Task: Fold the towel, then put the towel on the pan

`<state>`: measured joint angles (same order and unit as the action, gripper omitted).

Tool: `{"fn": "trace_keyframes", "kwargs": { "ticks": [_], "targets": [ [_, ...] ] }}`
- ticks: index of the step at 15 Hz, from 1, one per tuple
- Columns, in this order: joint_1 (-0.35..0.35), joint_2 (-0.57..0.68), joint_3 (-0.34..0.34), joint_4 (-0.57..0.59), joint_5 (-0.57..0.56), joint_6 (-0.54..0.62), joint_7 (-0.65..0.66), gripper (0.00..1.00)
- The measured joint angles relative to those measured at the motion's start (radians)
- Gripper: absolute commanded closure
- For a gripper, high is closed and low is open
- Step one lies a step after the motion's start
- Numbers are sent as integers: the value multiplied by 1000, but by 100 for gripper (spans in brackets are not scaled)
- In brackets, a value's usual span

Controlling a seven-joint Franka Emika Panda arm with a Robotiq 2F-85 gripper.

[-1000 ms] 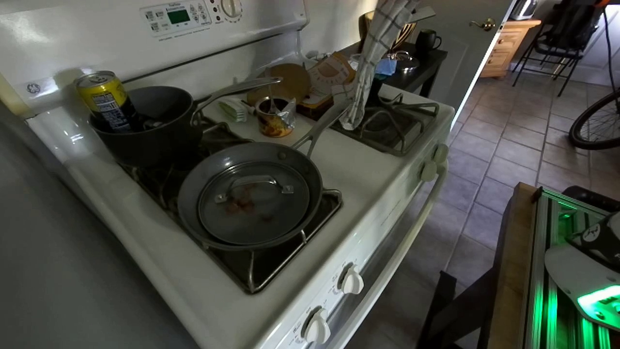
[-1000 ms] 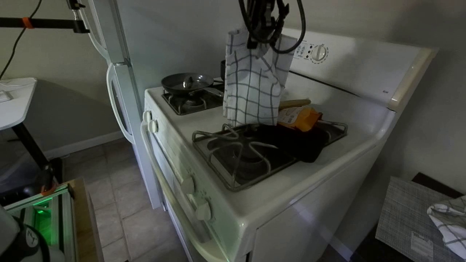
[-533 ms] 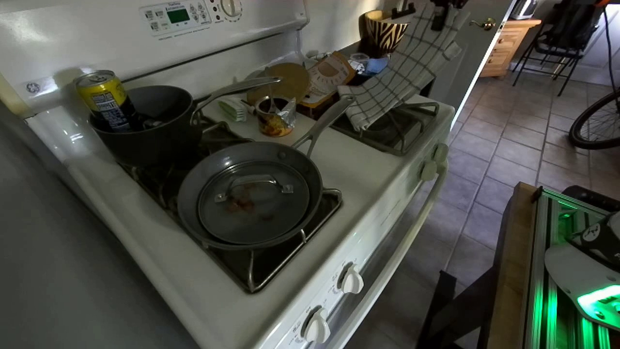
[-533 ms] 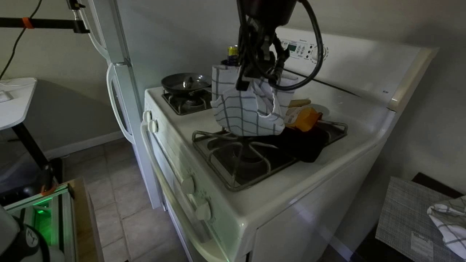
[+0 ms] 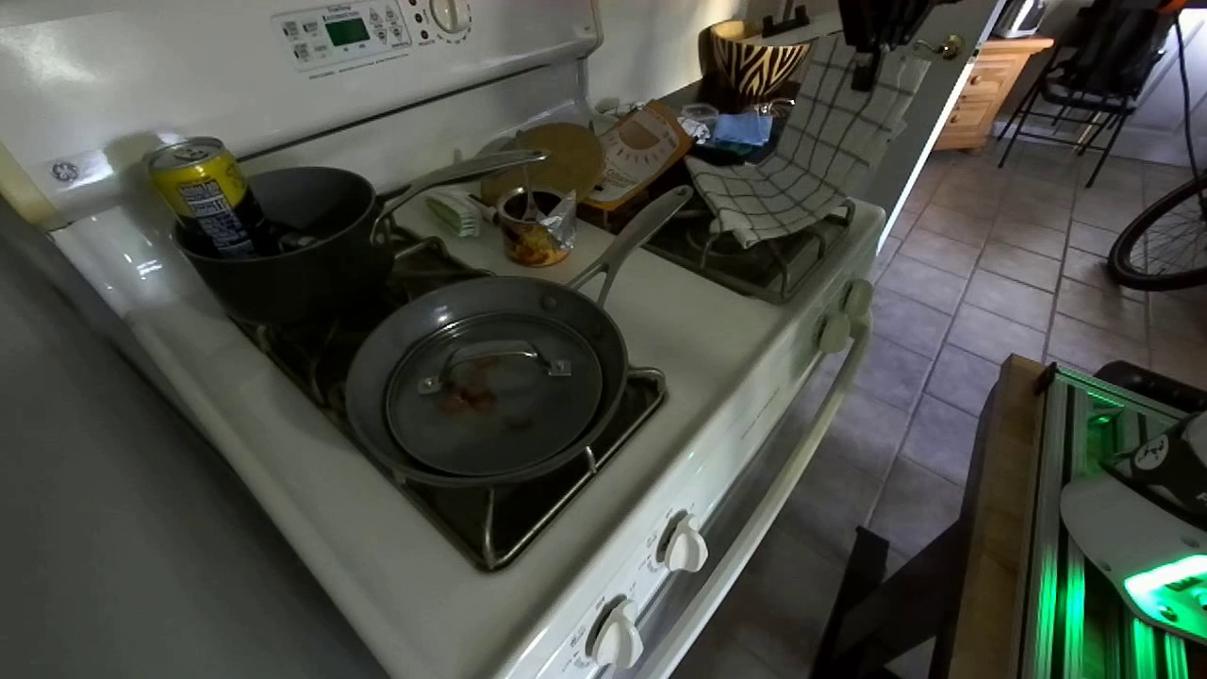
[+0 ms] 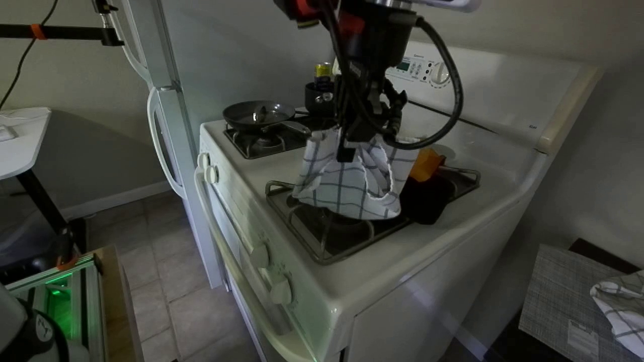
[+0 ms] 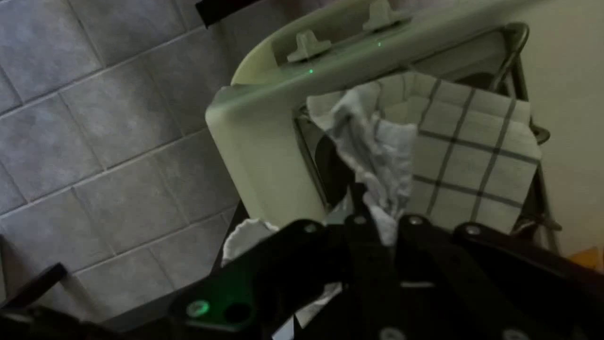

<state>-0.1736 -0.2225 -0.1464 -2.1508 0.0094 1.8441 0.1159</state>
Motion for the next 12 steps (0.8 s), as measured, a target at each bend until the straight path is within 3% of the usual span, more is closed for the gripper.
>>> {"fn": "trace_keyframes", "kwargs": {
  "ticks": [3, 5, 12],
  "targets": [
    [23, 11, 41, -84, 15, 226, 91, 98],
    [49, 23, 73, -110, 35, 304, 140, 98],
    [132, 29, 137, -106, 117, 260, 160, 98]
  ]
}}
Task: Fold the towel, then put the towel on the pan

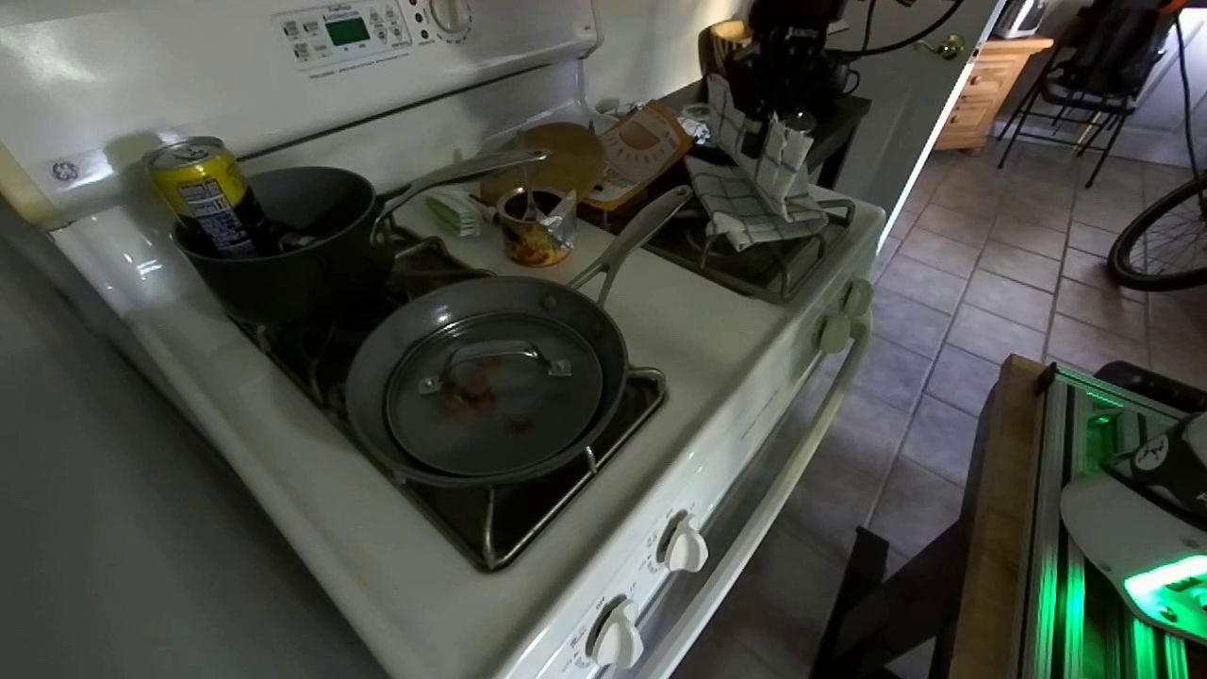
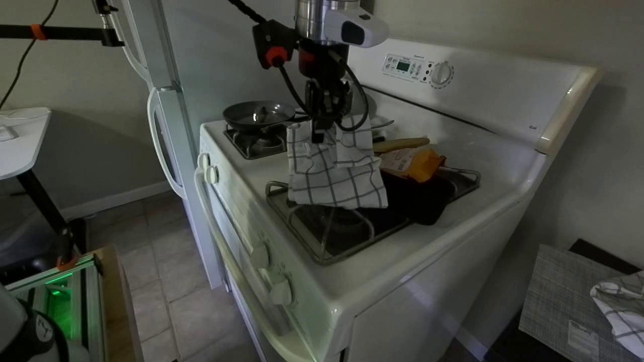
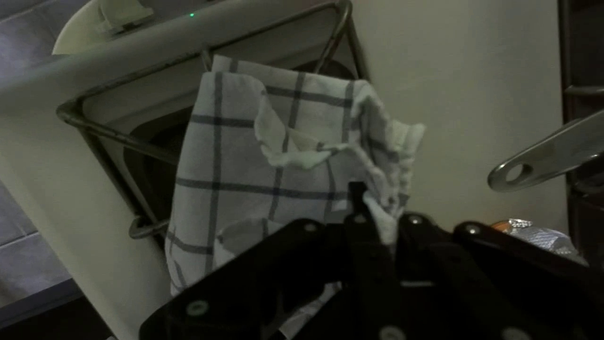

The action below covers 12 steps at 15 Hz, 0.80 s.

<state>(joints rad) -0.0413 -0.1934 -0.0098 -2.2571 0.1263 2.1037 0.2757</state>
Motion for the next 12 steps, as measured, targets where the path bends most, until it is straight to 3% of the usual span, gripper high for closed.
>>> {"fn": "trace_keyframes", "kwargs": {
  "ticks": [8, 9, 10, 12],
  "targets": [
    [-14, 22, -7, -9, 3, 16, 19, 98],
    [-14, 32, -7, -12, 5, 41, 26, 68],
    [-14, 44, -7, -15, 8, 70, 35, 66],
    [-14, 72, -6, -21, 9, 118, 61, 53]
  ]
}}
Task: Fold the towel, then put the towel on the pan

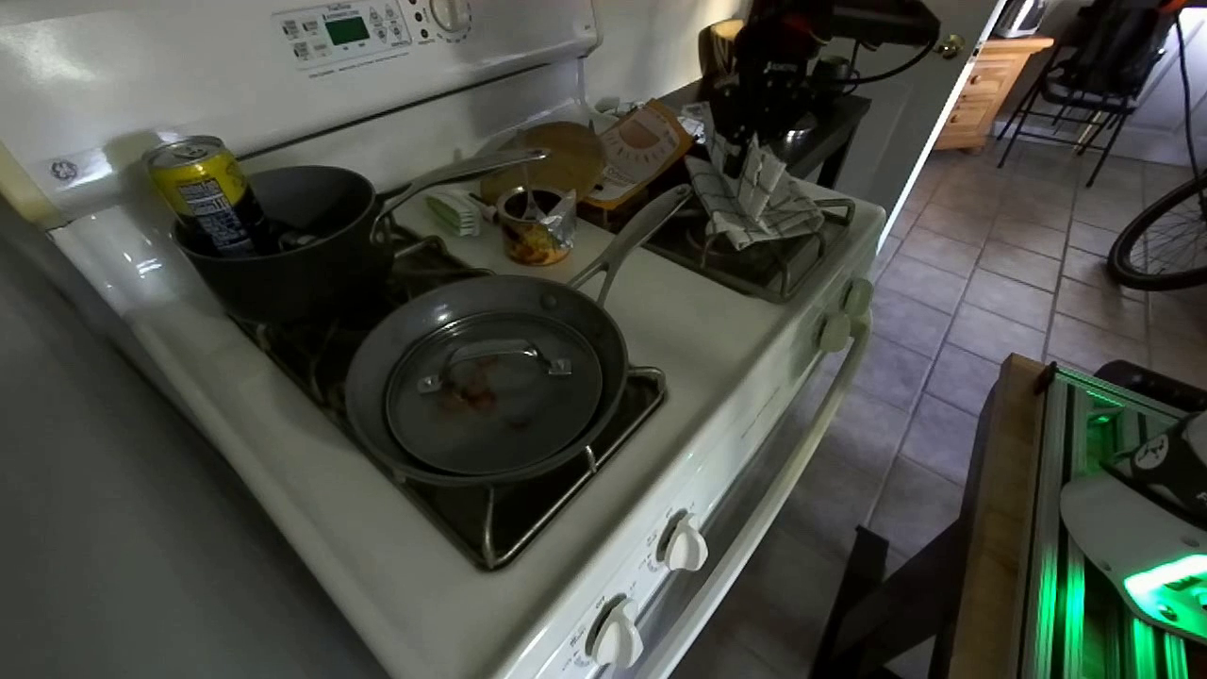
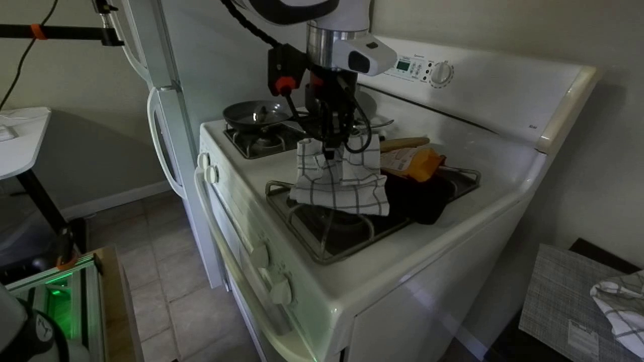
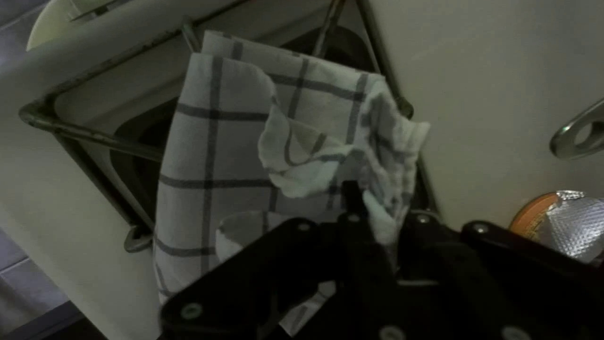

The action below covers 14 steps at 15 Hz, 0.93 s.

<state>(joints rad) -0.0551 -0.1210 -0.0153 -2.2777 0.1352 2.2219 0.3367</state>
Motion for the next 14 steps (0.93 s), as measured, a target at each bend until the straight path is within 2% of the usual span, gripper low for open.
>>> {"fn": "trace_keyframes", "kwargs": {
  "ticks": [7, 11, 14],
  "targets": [
    [-1, 15, -2, 28, 8, 19, 56, 1],
    [-16, -69, -11, 61, 3, -1, 82, 0],
    [-50, -150, -21, 73, -26, -97, 110, 0]
  ]
}}
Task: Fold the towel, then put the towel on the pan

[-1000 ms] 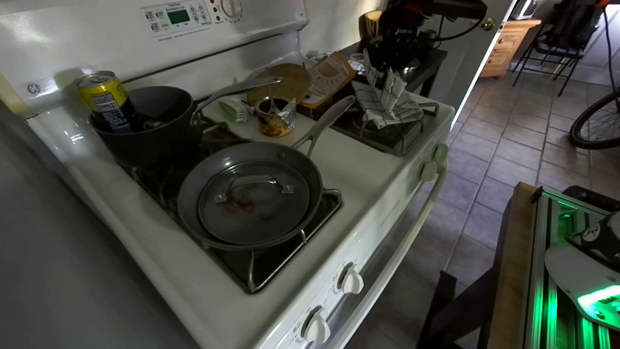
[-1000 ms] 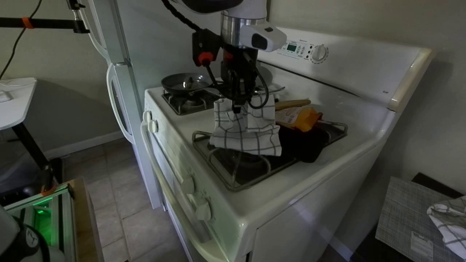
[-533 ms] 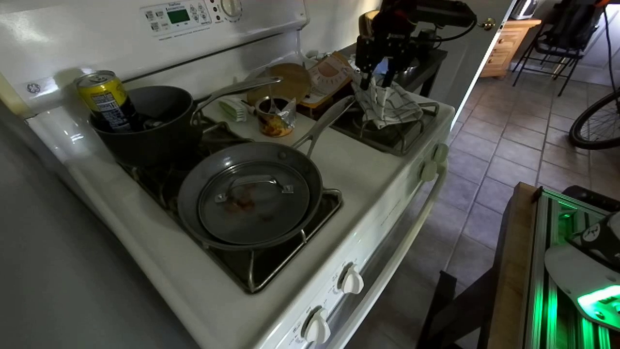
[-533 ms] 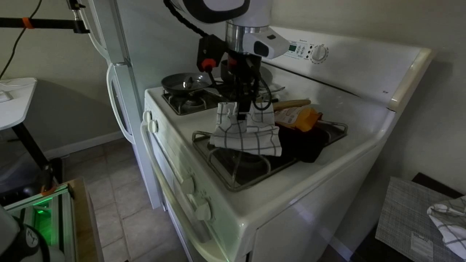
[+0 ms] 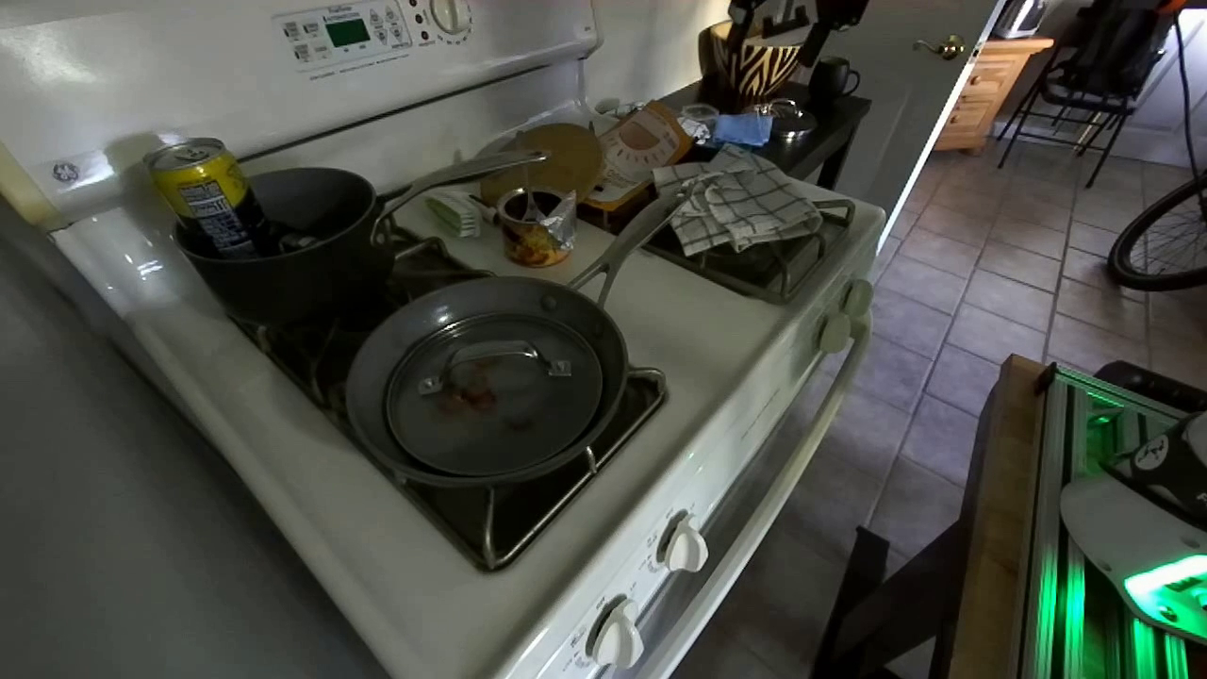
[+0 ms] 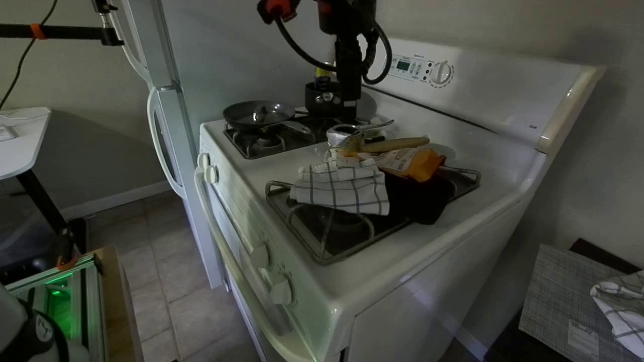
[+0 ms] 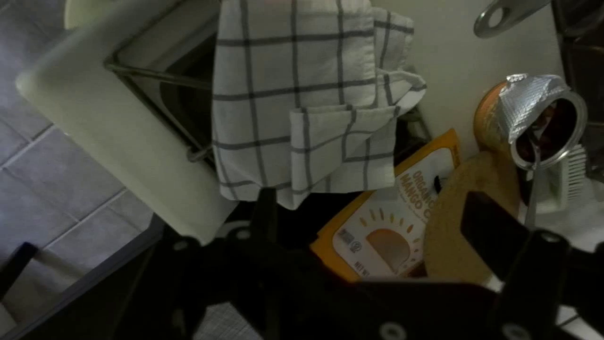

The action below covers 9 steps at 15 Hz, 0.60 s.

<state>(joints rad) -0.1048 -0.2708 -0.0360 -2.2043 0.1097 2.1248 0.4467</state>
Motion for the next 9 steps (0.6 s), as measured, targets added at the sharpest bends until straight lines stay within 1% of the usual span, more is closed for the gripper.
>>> {"fn": "trace_keyframes", "kwargs": {
  "ticks": [2, 5, 7, 8, 9],
  "targets": [
    [-14, -50, -33, -1, 39, -102, -29, 0],
    [-32, -113, -123, -13, 159, -249, -145, 0],
    [-50, -137, -190, -45, 237, -283, -239, 0],
    [-61, -138, -205, -56, 242, -283, -260, 0],
    [-66, -137, -204, -53, 242, -283, -261, 0]
  ]
}}
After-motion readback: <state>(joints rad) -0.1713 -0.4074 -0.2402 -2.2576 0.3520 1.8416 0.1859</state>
